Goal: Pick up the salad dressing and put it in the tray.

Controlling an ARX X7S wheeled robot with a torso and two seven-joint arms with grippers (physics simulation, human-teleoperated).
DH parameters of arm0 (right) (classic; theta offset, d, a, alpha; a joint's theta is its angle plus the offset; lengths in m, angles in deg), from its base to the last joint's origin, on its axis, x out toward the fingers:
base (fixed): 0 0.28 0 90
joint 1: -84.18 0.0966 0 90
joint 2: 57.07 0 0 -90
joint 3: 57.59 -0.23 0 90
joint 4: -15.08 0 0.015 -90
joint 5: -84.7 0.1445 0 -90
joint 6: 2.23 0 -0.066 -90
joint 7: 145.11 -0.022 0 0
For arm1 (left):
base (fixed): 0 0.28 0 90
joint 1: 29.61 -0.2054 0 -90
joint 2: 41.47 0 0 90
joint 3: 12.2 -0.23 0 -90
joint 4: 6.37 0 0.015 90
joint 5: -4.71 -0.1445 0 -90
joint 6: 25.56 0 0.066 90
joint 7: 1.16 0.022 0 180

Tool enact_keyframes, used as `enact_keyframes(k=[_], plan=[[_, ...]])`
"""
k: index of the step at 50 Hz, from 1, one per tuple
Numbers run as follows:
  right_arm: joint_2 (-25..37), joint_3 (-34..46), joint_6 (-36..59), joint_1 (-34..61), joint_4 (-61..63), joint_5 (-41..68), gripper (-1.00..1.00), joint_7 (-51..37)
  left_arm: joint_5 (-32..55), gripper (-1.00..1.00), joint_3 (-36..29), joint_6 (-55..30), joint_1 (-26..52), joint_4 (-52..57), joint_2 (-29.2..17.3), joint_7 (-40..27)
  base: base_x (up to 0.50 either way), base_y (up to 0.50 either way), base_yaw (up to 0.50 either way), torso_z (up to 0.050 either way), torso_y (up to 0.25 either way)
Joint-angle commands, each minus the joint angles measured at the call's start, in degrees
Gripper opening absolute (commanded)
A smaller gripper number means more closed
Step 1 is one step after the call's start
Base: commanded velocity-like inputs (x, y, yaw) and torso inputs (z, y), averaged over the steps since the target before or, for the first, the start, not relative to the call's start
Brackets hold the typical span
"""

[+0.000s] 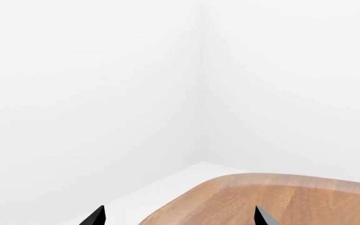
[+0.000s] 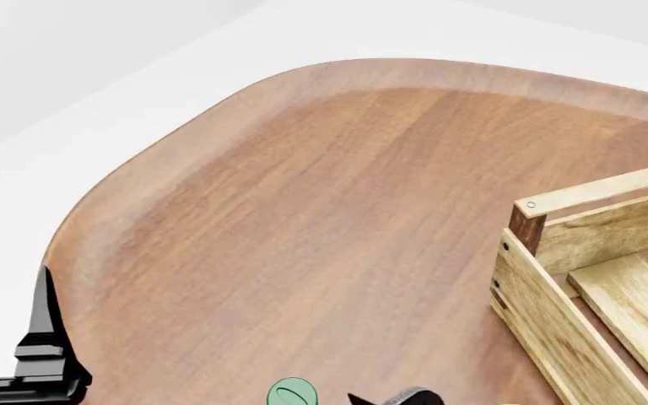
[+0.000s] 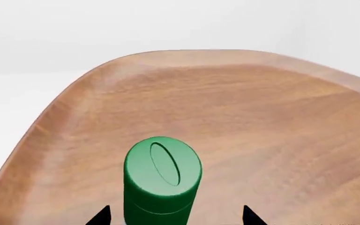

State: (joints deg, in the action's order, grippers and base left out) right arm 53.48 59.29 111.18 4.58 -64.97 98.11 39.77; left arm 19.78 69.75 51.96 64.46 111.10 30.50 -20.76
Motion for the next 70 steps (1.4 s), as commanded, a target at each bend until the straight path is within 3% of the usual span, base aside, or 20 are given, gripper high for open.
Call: enact_keyframes(k=[1, 18, 19, 32, 46, 70], plan=[[-1.46, 1.34, -0.54, 2.65, -4.29, -0.56, 1.0, 0.83, 0.22, 1.0, -0.1, -0.02, 0.17, 0.12, -0.27, -0.15, 0.0, 0.0, 0.0, 0.0, 0.0], [-2.9, 3.31, -4.72, 3.7, -8.16, -0.85, 1.0, 2.81, 0.71, 1.0, -0.06, -0.14, 0.32, 0.27, -0.61, -0.47, 0.0, 0.0, 0.0, 0.0, 0.0], [-3.11, 3.04, -5.19, 3.66, -8.43, -0.95, -1.0, 2.34, 0.7, 1.0, -0.07, -0.11, 0.3, 0.28, -0.63, -0.49, 0.0, 0.0, 0.0, 0.0, 0.0], [-2.26, 1.99, -4.07, 2.79, -5.41, -0.48, -1.0, 0.58, 0.96, 1.0, 0.01, 0.05, 0.1, 0.2, -0.82, -0.83, 0.0, 0.0, 0.0, 0.0, 0.0], [1.73, -2.51, 0.57, 1.27, 12.16, 0.01, -1.0, -4.95, 0.97, 1.0, -0.32, 0.32, 0.09, -0.04, -0.9, -1.01, 0.0, 0.0, 0.0, 0.0, 0.001], [5.5, -15.8, 11.5, 4.67, 29.24, 7.66, -1.0, -11.41, 2.06, 1.0, 0.31, 0.8, -0.19, 0.22, -1.26, -1.49, 0.0, 0.0, 0.0, 0.0, 0.0]])
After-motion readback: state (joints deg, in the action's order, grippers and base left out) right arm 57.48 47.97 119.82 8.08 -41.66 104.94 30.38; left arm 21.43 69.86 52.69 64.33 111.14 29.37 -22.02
